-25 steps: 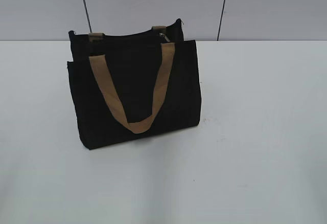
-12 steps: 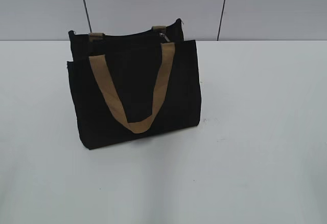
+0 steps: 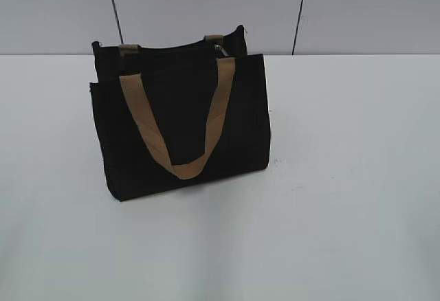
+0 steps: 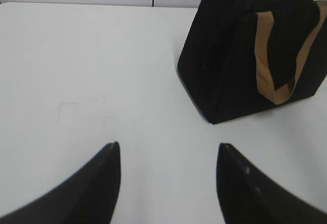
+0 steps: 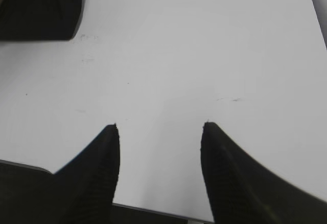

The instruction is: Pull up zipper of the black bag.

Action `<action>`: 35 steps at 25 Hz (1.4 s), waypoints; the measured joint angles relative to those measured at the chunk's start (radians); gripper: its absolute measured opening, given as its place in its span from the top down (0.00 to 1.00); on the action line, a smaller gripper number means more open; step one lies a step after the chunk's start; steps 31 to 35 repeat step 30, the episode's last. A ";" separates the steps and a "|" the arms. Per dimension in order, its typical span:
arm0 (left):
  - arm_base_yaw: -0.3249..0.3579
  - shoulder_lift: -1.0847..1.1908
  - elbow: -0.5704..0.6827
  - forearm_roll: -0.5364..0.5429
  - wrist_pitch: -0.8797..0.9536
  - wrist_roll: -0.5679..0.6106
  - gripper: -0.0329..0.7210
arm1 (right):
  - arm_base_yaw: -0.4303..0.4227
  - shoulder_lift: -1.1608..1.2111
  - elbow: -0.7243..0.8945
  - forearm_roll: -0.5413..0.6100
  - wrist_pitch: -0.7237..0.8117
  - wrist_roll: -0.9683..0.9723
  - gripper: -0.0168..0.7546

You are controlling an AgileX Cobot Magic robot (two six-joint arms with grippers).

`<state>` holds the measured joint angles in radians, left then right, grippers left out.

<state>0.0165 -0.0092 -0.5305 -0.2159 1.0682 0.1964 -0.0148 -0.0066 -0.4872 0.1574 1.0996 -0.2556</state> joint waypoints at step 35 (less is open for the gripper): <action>0.000 0.000 0.000 -0.001 0.000 0.002 0.36 | 0.003 0.000 0.000 0.000 0.000 0.000 0.45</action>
